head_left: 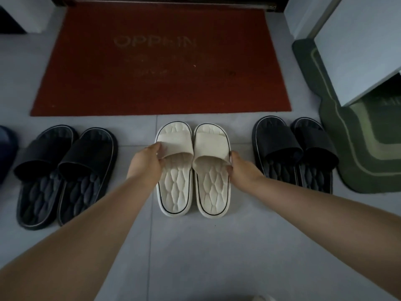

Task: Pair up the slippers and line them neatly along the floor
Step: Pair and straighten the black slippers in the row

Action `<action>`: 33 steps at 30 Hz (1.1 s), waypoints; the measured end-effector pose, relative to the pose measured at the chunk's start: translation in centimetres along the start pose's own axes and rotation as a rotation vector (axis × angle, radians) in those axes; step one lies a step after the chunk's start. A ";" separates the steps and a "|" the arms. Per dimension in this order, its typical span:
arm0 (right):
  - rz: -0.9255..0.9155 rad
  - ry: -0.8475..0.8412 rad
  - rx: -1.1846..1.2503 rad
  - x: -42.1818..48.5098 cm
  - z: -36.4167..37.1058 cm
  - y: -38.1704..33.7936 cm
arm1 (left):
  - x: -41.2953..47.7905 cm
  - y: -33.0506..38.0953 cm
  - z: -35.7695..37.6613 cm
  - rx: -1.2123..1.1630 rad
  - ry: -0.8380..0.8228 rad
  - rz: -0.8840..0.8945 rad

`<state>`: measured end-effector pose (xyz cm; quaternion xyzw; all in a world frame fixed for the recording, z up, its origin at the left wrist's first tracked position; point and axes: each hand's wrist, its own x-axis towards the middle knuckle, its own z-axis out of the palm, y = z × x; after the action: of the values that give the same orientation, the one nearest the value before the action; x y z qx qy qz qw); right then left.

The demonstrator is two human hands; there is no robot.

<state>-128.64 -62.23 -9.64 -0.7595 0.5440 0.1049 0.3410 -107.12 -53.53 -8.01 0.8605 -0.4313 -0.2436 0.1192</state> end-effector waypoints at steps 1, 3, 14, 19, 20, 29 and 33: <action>0.003 0.010 -0.010 0.2 -0.1 0.3 | 0.1 0.2 0.1 -0.006 0.006 0.007; 0.003 0.014 -0.015 0.5 -0.3 0.8 | 0.2 0.5 0.5 -0.009 0.004 -0.008; -0.044 -0.218 0.095 -1.3 -2.9 0.7 | -4.1 0.2 -1.8 -0.076 -0.301 -0.121; -0.044 -0.276 -0.420 -2.0 -6.5 -2.3 | -4.7 -3.1 -6.8 -0.070 -0.257 -0.192; -0.071 -0.220 -0.493 -1.8 -5.9 -4.3 | -4.0 -5.3 -8.4 -0.053 -0.240 -0.177; -0.411 -0.374 -0.484 -3.9 4.8 -26.8 | -1.0 -22.8 -18.6 0.428 -0.150 -0.044; 0.059 -0.131 -0.050 -2.6 13.6 -30.6 | 0.8 -27.3 -18.8 0.291 -0.269 0.029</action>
<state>-99.28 -46.26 -6.00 -0.7430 0.5397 0.1778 0.3537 -78.27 -37.91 -3.58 0.8222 -0.4862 -0.2896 -0.0615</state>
